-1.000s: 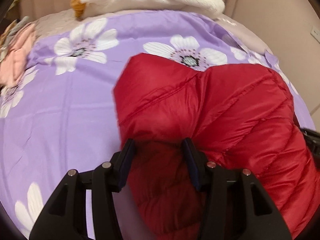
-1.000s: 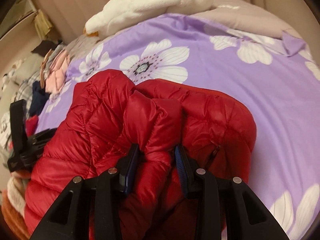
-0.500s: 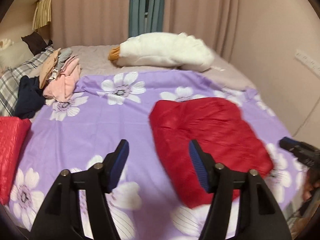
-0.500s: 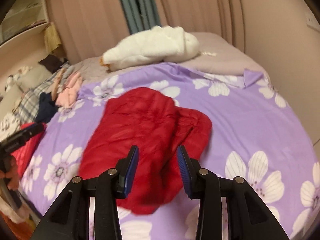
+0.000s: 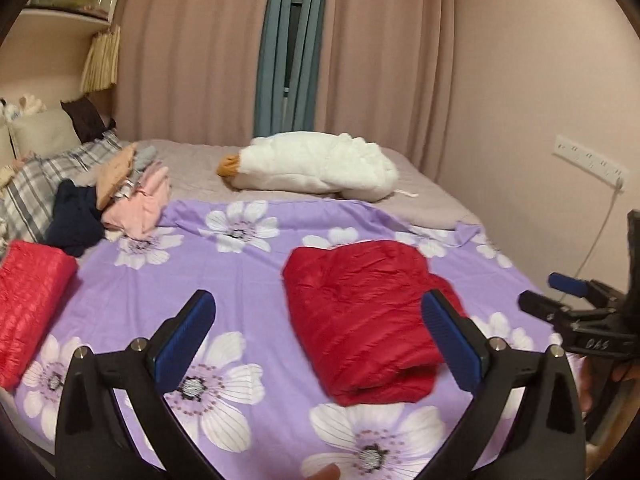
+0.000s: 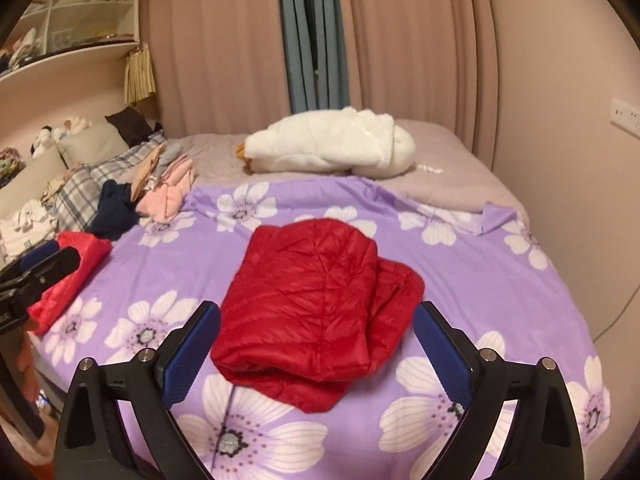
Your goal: Fold large clothes
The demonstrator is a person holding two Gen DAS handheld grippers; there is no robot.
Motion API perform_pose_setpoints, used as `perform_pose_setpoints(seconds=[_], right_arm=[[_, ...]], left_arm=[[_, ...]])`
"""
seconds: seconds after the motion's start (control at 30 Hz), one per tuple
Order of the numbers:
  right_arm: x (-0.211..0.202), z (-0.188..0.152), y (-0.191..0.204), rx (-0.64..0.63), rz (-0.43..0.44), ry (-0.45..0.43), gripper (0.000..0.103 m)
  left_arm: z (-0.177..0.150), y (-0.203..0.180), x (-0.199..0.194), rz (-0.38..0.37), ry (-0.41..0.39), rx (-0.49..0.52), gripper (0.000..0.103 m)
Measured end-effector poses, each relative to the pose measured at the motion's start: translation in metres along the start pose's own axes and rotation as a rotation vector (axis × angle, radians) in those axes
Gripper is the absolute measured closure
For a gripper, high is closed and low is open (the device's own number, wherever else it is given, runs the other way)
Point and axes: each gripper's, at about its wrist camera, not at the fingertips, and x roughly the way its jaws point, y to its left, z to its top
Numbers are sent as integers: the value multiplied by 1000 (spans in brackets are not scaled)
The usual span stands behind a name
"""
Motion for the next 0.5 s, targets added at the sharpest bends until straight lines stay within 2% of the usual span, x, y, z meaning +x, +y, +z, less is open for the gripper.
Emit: perform_pose_setpoints(seconds=[0.2,0.5], right_arm=[[-11,2,11,-21,6,-15,6],[-23,7,17,-3,-4,-35,6]], left_arm=[[1,-2,-17,26,-24,7,0],[1,-13,-26,8,-28,59,0]])
